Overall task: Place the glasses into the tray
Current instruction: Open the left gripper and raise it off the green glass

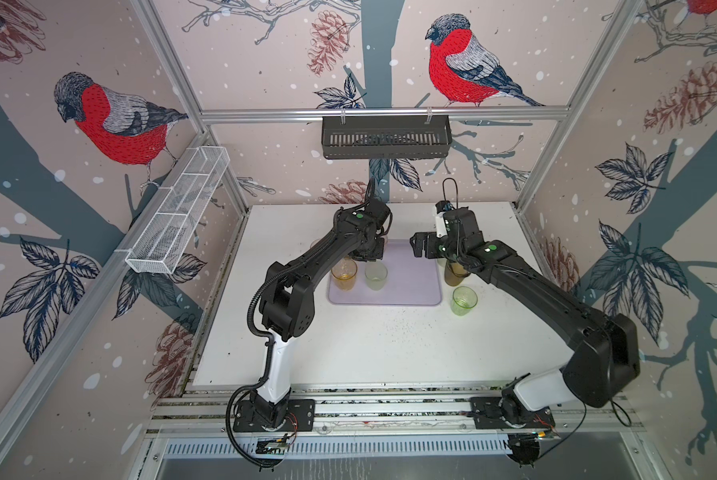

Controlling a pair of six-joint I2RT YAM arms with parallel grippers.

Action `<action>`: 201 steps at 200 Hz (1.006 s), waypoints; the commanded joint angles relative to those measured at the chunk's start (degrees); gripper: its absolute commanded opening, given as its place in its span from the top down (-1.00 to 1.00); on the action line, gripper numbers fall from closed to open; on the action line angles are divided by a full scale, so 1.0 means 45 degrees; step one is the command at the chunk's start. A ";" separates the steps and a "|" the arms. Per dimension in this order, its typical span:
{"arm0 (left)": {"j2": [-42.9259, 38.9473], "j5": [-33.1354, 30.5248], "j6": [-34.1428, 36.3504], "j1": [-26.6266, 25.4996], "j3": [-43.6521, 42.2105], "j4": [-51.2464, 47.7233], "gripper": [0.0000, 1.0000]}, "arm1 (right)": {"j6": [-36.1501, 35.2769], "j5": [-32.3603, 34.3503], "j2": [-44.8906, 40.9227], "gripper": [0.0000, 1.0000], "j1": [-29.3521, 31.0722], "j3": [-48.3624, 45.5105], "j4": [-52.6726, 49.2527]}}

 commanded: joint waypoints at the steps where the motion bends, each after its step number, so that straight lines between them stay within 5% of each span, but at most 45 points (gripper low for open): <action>1: -0.0211 -0.0286 0.0064 -0.0022 0.0328 -0.0645 0.54 | 0.0159 0.0287 -0.0185 -1.00 -0.0006 -0.0015 0.0200; 201: -0.1397 0.1274 -0.0148 -0.0119 0.0373 -0.0366 0.25 | 0.0692 0.0593 -0.2167 -0.95 -0.0478 -0.0994 -0.2001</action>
